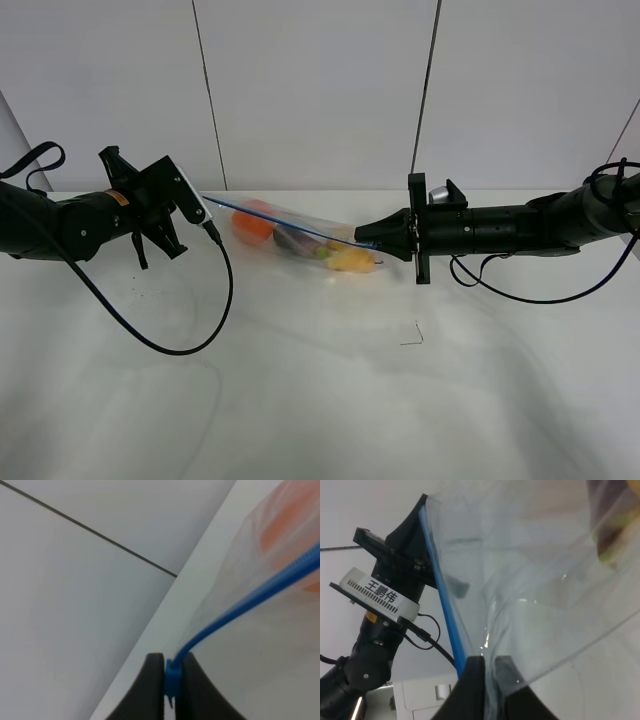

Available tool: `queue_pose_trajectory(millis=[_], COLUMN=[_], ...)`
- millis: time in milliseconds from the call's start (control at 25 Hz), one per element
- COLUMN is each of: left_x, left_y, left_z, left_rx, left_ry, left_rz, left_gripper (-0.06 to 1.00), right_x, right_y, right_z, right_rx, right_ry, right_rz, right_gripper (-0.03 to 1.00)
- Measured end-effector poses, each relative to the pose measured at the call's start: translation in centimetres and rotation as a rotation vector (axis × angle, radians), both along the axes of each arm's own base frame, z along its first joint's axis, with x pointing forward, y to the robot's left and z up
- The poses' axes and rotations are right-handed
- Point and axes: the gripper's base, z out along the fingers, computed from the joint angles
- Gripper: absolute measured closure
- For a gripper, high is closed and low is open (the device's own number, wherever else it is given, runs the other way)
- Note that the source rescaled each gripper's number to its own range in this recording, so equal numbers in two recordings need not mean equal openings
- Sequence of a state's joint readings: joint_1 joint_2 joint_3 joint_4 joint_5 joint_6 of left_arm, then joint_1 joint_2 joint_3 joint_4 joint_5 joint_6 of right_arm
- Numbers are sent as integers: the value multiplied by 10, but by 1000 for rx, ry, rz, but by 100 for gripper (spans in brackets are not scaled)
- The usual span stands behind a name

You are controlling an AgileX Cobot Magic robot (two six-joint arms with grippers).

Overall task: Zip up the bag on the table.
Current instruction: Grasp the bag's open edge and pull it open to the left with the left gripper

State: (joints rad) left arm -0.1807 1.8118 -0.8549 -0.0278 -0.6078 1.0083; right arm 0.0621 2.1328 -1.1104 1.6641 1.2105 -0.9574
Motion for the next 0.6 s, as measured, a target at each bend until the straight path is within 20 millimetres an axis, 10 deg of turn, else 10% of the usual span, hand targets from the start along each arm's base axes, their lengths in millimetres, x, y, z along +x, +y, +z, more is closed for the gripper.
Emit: queue_pose_trajectory(millis=[360,600], left_x=[0,2], left_y=[0,9], left_z=[0,0], left_rx=[0,-42], left_ry=[0,3], left_rz=[1,53], left_gripper=[92,42], right_x=[0,-1], right_y=[0,-1], right_z=[0,-1], right_rx=[1,-11], right_ry=[0,-1], right_rz=[-1,12], right_gripper=[97,97])
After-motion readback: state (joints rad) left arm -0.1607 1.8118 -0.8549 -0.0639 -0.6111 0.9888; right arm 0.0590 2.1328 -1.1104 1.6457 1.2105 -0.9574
